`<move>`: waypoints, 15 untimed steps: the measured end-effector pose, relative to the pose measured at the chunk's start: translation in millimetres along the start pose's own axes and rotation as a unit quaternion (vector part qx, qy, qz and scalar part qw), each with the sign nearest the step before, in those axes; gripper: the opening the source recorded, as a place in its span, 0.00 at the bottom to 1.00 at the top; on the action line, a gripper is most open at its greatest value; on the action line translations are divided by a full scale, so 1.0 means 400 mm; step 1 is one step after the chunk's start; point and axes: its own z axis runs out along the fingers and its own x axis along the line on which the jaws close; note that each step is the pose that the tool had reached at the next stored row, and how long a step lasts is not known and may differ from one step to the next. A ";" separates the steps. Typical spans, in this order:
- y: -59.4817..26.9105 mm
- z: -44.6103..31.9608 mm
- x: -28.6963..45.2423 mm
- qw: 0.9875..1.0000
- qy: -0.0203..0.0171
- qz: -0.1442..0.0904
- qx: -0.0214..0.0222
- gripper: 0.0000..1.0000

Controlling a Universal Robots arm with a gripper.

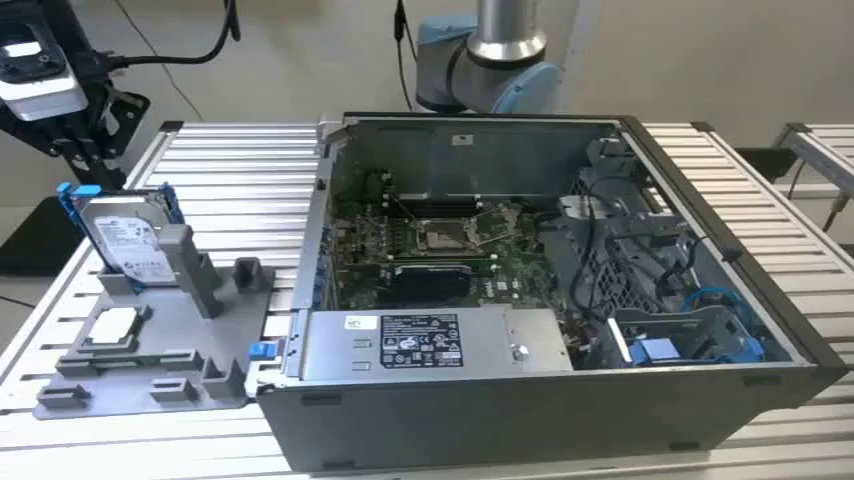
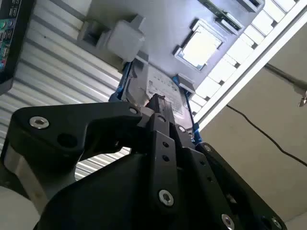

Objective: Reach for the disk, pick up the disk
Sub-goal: 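Reach for the disk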

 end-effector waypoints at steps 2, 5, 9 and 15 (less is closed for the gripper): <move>0.000 0.000 0.000 1.000 0.000 0.000 0.000 0.00; 0.000 0.000 0.000 1.000 0.000 0.000 0.000 0.00; 0.000 0.000 0.000 1.000 0.000 0.000 0.000 0.00; 0.003 0.000 0.000 1.000 0.000 0.000 0.000 0.00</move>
